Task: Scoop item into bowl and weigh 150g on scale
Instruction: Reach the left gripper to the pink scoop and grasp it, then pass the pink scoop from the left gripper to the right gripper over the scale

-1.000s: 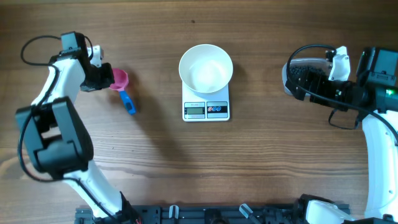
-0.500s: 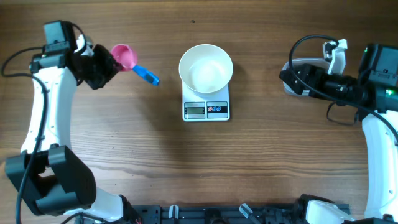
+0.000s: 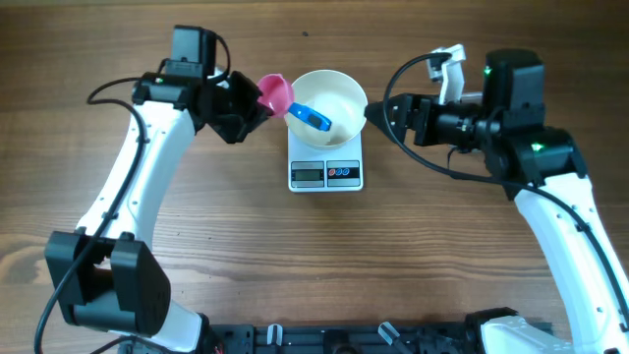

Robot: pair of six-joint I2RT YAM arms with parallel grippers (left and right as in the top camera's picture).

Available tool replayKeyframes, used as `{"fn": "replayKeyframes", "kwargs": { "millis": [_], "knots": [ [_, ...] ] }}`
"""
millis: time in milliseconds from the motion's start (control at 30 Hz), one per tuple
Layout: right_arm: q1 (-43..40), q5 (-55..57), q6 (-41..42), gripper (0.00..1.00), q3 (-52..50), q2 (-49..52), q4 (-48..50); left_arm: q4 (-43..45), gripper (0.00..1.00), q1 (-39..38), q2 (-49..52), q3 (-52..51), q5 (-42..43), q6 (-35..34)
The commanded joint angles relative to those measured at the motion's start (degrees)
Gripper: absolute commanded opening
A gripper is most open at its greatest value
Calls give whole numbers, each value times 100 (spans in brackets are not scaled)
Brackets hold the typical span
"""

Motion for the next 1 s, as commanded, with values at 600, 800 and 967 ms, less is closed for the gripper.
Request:
{"fn": "replayKeyframes", "kwargs": {
  "millis": [600,800,967],
  "knots": [
    [953,1073,1005,56,87,428,407,127,4,-1390,-153,63,-448,-2197],
    [988,1587,1467,49,85,446,278,249,4,-1384,-153,63,-531,-2684],
    [986,1366,1281,43,85,682,302,358,4,-1386,-153,63,-444,-2636]
  ]
}}
